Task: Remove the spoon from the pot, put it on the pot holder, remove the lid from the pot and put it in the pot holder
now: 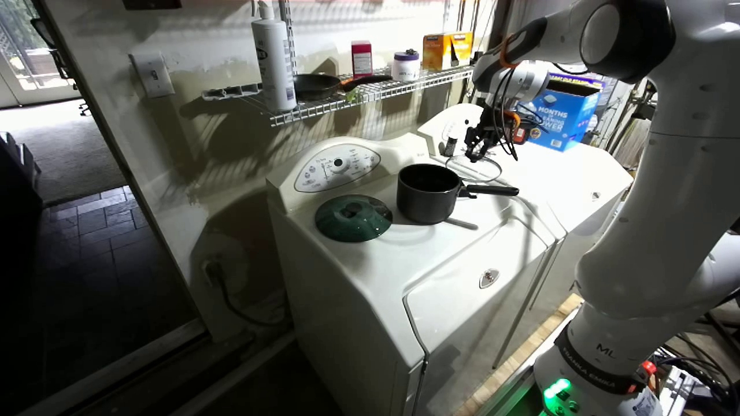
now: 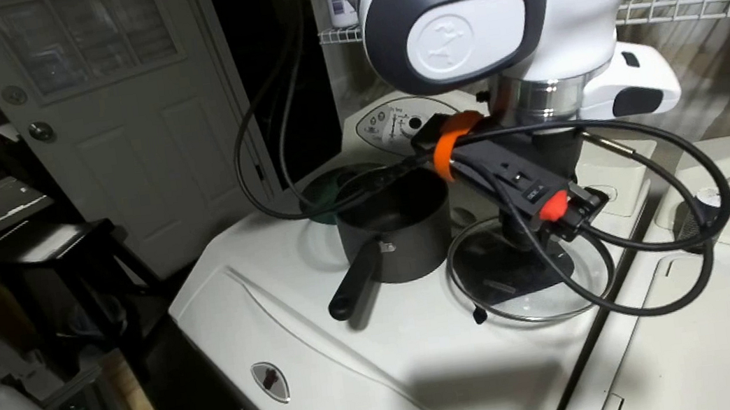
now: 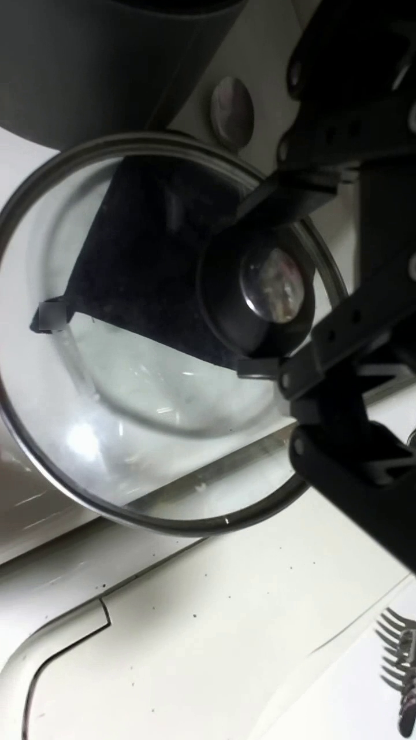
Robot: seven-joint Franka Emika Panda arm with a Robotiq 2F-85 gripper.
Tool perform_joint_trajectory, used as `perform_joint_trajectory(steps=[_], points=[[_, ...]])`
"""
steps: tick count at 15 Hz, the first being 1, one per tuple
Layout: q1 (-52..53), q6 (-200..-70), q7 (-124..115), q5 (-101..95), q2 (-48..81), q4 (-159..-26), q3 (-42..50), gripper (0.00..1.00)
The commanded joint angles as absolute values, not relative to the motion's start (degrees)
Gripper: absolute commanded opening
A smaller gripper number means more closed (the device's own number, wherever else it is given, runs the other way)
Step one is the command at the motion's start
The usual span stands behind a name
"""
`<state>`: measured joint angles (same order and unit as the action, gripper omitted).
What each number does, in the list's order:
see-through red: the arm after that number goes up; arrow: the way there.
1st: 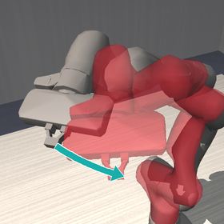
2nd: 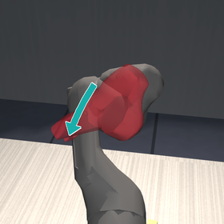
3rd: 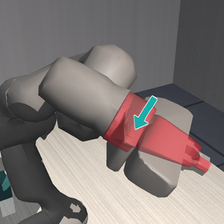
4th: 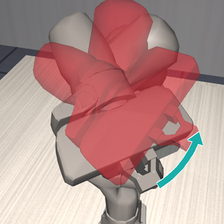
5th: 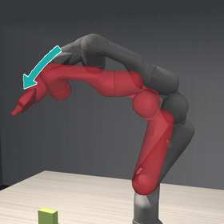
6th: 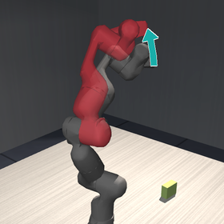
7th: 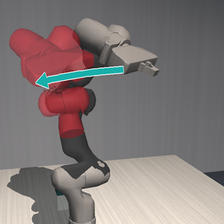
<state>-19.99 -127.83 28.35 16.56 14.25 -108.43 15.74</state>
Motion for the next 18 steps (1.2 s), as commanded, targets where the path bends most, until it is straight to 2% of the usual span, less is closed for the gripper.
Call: perform_joint_trajectory(steps=[1,18], points=[[-21.5,-127.6,27.6,17.6,15.3,-107.6,14.0,0.34],[-22.5,-128.6,27.8,17.6,18.8,-108.7,11.3,0.34]])
